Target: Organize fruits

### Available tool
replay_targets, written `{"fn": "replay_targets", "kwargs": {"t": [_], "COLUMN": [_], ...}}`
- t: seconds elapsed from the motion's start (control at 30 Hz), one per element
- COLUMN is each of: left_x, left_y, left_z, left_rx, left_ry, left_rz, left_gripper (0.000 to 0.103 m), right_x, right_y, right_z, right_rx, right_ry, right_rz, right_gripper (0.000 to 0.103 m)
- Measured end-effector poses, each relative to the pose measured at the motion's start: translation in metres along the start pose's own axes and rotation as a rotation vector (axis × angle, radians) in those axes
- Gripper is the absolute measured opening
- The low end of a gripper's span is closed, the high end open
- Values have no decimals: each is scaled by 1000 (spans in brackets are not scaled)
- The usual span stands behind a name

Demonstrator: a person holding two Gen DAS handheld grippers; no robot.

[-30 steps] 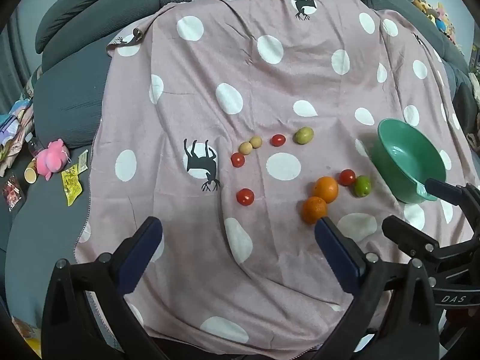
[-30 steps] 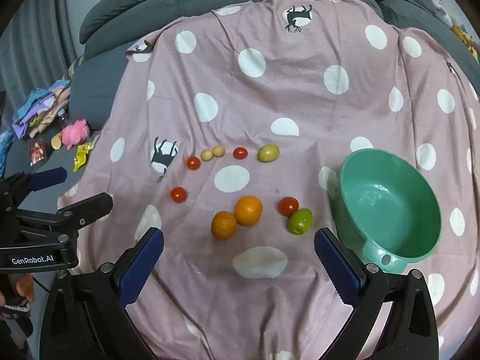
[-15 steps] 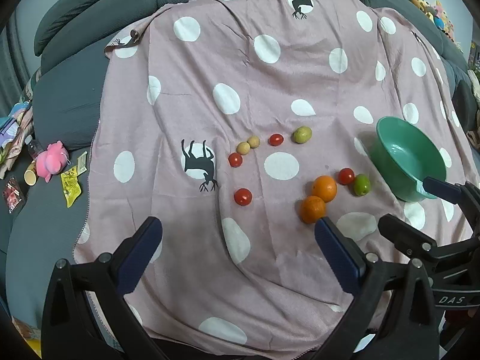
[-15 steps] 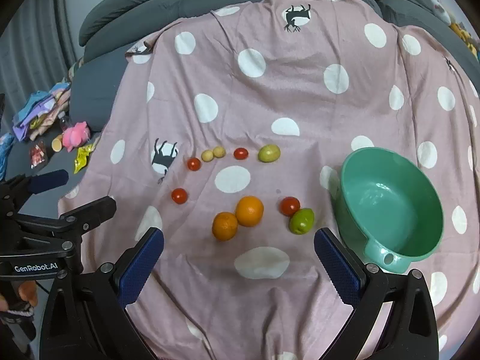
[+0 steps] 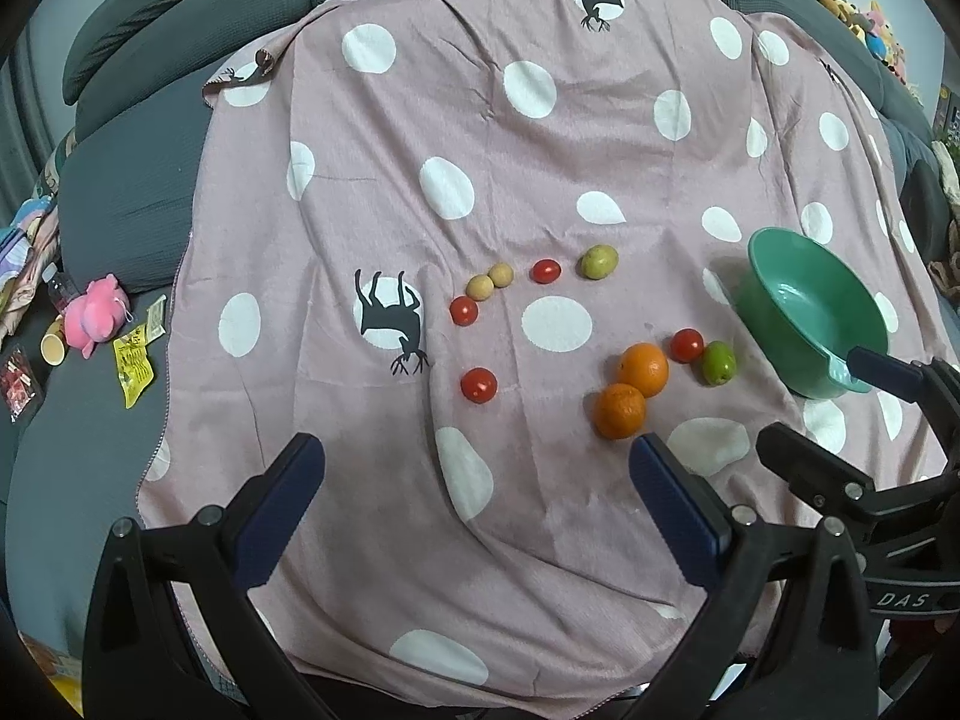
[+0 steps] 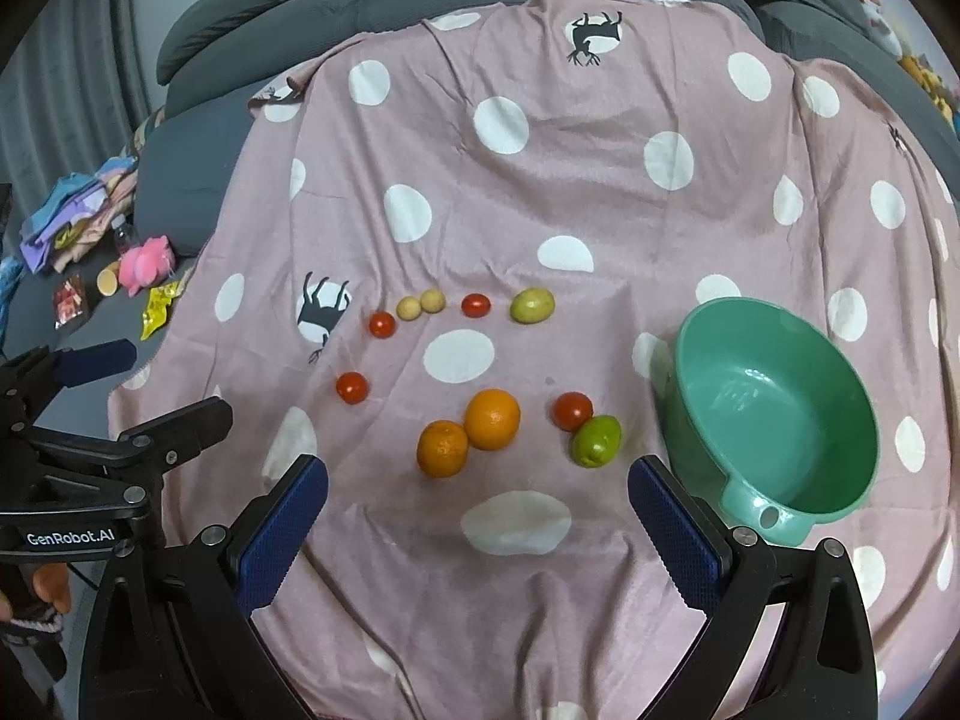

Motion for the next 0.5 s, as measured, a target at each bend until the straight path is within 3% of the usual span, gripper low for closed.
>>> {"fn": "replay_targets", "kwargs": {"t": [0.5], "left_x": [2], "left_y": [-2], "left_z": [0], "left_rx": [0], "left_ry": [-9], "left_rz": [0], "left_gripper": [102], "right_x": [-1], "right_y": [1], "right_z": [1], "right_rx": [3], "right_ry": [-7], "right_rz": [8], "right_gripper": [101]}}
Point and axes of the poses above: each gripper's, at about its wrist camera, not at the fingertips, and z roughly against the way its jaws point, x to its right, y to its top, the point moved 7 cm from there along -z, roughly the way its jaws point, and after that the axes turned 12 degrees about x, right-handed, at the moved point
